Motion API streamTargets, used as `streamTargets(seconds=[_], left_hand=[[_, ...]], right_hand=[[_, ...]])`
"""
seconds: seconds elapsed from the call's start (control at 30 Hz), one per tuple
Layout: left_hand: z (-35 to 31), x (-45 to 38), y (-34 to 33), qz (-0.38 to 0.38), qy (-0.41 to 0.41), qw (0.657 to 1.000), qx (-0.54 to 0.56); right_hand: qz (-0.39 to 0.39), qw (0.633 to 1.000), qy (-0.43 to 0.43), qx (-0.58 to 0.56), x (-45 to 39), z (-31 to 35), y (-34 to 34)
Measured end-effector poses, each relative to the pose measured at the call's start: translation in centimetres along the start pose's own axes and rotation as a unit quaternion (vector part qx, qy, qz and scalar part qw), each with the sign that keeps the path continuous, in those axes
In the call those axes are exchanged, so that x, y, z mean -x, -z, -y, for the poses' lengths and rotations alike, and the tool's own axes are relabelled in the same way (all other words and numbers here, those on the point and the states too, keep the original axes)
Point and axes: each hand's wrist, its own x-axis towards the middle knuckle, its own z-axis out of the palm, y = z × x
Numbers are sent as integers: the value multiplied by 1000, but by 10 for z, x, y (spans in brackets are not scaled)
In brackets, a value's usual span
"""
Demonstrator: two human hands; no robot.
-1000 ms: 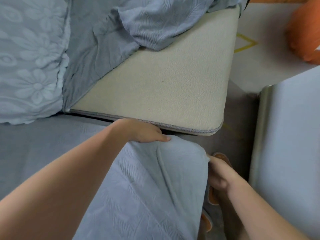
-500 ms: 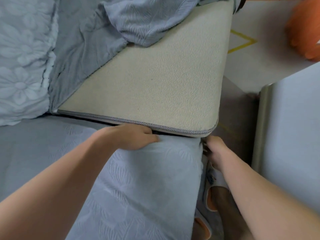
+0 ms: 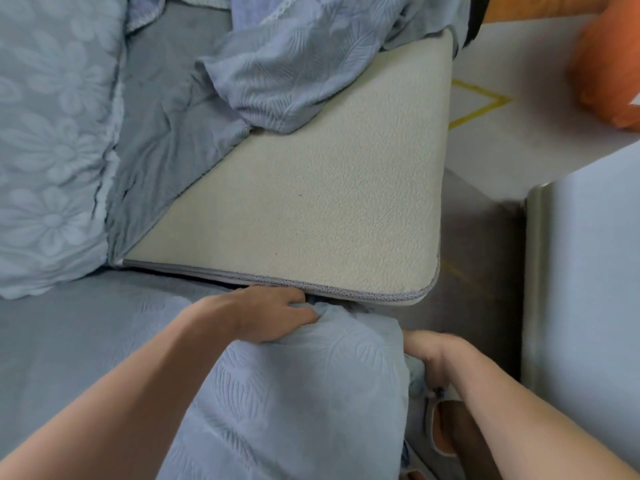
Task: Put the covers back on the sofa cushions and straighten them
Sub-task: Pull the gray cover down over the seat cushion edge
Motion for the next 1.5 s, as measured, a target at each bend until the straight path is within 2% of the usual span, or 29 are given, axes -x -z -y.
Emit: streamTargets(seconds=[0.07,0.1,0.2,0.23,0.3,0.37,0.4,0.47,0.5,0.6,0.67,0.7,0.77,0.87,0.93,1.0,1.07,1.13,1.3,1.37,1.43,1.5], left_hand=[[0,0,-1,-2,-1,1000,-2],[1,-1,-2,-3,-2,1000,-7],[5,-7,-5,-1,-4,1000,-14],[4,-8,-5,-2,-6,1000,-11],[1,-8,-9,-34,-16,999,-2],[0,-5,-19,-117,-32,992,-32],[0,-3,-28,-182,-39,981,-52],[2,-9,-50,-333,-62,938,-73],[2,-13,-59,-375,-71,921,-81],[4,-40,-73,-428,-63,894,-116],[3,-51,-75,-459,-65,876,-133],[4,-54,-76,-457,-59,877,-137],[3,-54,-82,-451,-36,880,-144],[-12,-38,-87,-455,11,879,-143],[-21,-29,-95,-470,48,874,-115],[-36,-15,-115,-434,55,897,-69],[-53,-4,-139,-396,29,913,-91],[-63,-3,-147,-390,19,913,-119],[-71,-24,-127,-409,7,901,-143],[-75,-33,-120,-415,1,897,-152],[-76,-42,-112,-436,-21,888,-146],[-76,-48,-110,-453,-38,882,-128]], right_hand=[[21,999,17,-46,-13,-4,10],[49,991,44,-117,-17,-3,8],[58,929,91,-354,-38,-4,3],[28,911,92,-401,-48,-5,5],[-80,896,71,-430,-76,-8,26],[-189,890,45,-412,-108,-13,56],[-228,886,45,-400,-123,-15,74],[-310,885,55,-343,-121,-9,90],[-358,884,59,-294,-114,-5,97],[-444,879,108,-139,-111,-2,156],[-424,901,80,-43,-112,-2,178],[-370,926,68,-14,-119,-9,175],[-265,959,92,-40,-113,-25,139],[-164,969,137,-127,-88,-56,64],[-99,976,122,-148,-74,-73,27],[-84,979,94,-162,-59,-93,4],[-98,974,86,-186,-50,-102,-9],[-118,968,95,-201,-60,-101,-12],[-207,952,165,-154,-97,-87,-9],[-230,952,181,-89,-95,-83,-7],[-305,934,187,-8,-89,-76,12],[-450,881,149,-1,-82,-60,51]])
